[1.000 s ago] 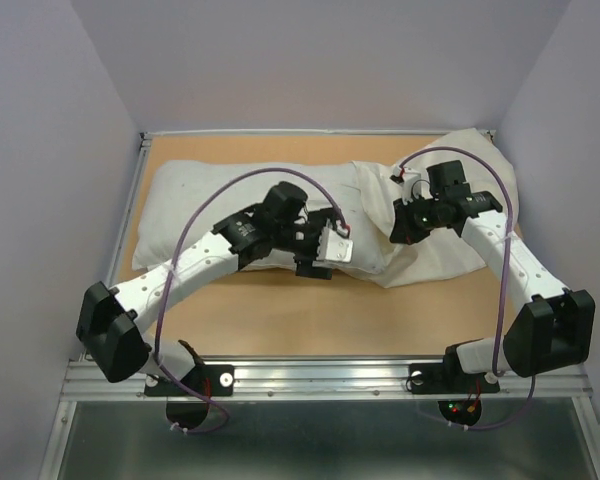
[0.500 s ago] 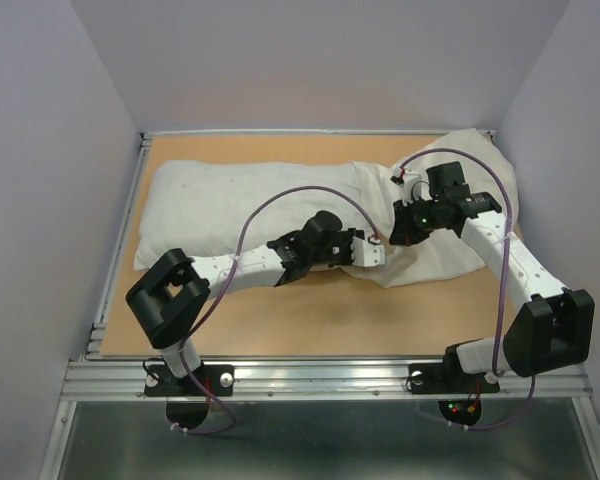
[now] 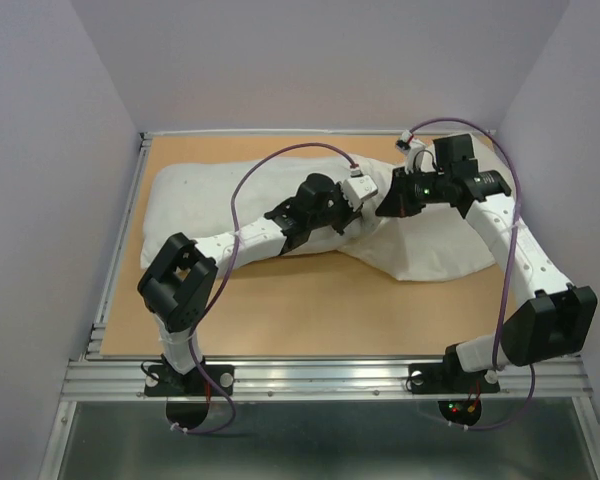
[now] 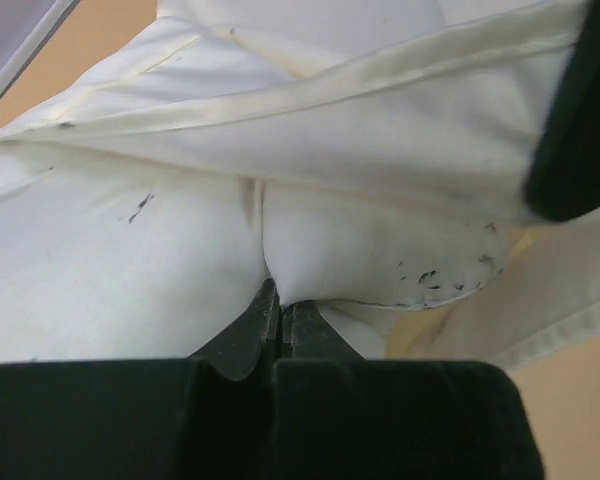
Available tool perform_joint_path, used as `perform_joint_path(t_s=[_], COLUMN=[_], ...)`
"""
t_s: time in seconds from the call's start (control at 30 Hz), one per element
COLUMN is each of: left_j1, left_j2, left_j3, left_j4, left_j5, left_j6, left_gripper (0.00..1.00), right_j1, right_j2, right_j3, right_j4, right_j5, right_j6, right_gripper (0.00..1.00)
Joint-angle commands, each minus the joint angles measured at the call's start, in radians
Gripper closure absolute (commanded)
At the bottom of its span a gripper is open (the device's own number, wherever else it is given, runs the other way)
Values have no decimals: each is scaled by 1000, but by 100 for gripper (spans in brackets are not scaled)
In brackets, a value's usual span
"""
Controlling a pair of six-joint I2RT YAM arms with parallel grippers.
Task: Put the pillow into the pillowcase
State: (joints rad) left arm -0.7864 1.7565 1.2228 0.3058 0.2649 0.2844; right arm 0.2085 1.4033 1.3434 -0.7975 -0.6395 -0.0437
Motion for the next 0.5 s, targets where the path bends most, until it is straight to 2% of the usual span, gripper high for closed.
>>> perform_joint_path(t_s=[0.0,0.07,0.17,0.2,0.23,0.27,0.3,0.33,0.37,0.4,0.43,0.47], left_j1=[-75,-109,-109,-106,-102,-91,-86,-86,-86,-88,-86,-83], left_j2=[35,35,0,-50,-86,-125,-214,-257,-299,-375,-409,-440], left_j3=[75,64,26,-26,-61,-101,-177,-204,-218,-230,-227,-217], left_j4=[115,121,137,138,138,128,113,78,-30,-87,-202,-265], left_j5=[42,55,97,135,163,198,268,301,333,368,367,370], left_j6=[-131,-149,-172,-162,-146,-101,-70,-24,23,101,134,165], left_gripper=[100,100,99,90,84,70,61,51,42,22,15,13], right_j1=[-1,-1,-7,-14,-18,-32,-37,-40,-40,-40,-38,-37], right_j2=[51,86,108,109,108,105,92,86,80,73,56,46], right_j3=[115,144,146,137,123,76,51,21,-5,-60,-85,-108], right_j4=[81,153,193,195,193,193,190,190,190,190,190,190], right_j5=[-178,-230,-227,-221,-213,-198,-193,-190,-183,-180,-161,-152], right_j6=[234,335,427,426,417,401,395,375,355,334,299,280], right_gripper=[99,99,99,100,99,99,100,99,99,98,97,96])
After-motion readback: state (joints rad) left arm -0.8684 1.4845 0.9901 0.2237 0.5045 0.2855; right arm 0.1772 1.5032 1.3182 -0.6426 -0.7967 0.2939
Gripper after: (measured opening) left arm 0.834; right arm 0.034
